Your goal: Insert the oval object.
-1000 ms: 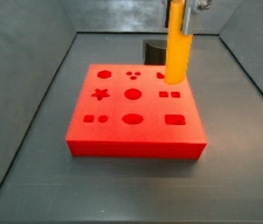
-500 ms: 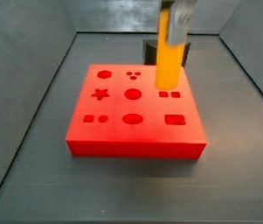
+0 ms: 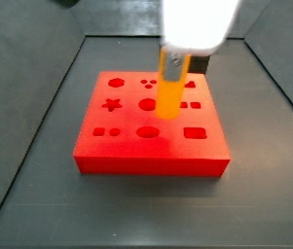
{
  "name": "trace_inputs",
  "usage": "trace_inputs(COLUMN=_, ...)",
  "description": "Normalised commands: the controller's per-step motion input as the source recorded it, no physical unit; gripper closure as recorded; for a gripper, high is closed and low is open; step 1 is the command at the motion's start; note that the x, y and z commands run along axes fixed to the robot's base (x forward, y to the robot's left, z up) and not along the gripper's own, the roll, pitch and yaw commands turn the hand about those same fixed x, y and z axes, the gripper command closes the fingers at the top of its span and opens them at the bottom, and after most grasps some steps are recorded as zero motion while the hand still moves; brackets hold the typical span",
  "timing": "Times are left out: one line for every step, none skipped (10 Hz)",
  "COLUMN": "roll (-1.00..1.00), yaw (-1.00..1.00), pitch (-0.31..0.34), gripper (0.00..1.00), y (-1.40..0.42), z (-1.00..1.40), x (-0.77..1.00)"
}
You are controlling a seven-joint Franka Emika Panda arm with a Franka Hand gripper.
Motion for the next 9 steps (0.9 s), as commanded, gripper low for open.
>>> trace_inputs(roll=-0.01, yaw=-0.15, pitch=-0.039, gripper=1.0, y=0.0, z=-0.14, x=-0.51)
trace_inputs(roll=-0.05, yaw=0.0, pitch=-0.133, gripper=1.0, y=0.0, z=-0.21, x=-0.53)
trace_inputs(roll=-0.09, yaw=0.09, pitch=-0.17, gripper=1.0, y=0.0, z=-0.22, x=-0.38)
trace_inputs(roll=-0.13, yaw=0.12, pitch=-0.164, gripper=1.0, y=0.0, z=-0.19, x=0.0)
trace_inputs(roll=-0.13, yaw=0.07, pitch=-0.134, gripper=1.0, y=0.0, z=-0.14, x=0.08)
trace_inputs(roll=-0.1, yaw=0.0, pitch=-0.083, gripper=1.0, y=0.0, z=-0.05, x=0.17)
trace_inputs(roll=-0.05, yaw=0.0, pitch=-0.036, gripper=1.0, y=0.0, z=-0.04, x=0.15)
trace_inputs(roll=-0.02, yaw=0.0, pitch=-0.007, gripper=1.0, y=0.0, z=-0.01, x=0.12)
trace_inputs(roll=0.0, yaw=0.0, pitch=0.0, gripper=1.0, y=0.0, z=0.0, x=0.05)
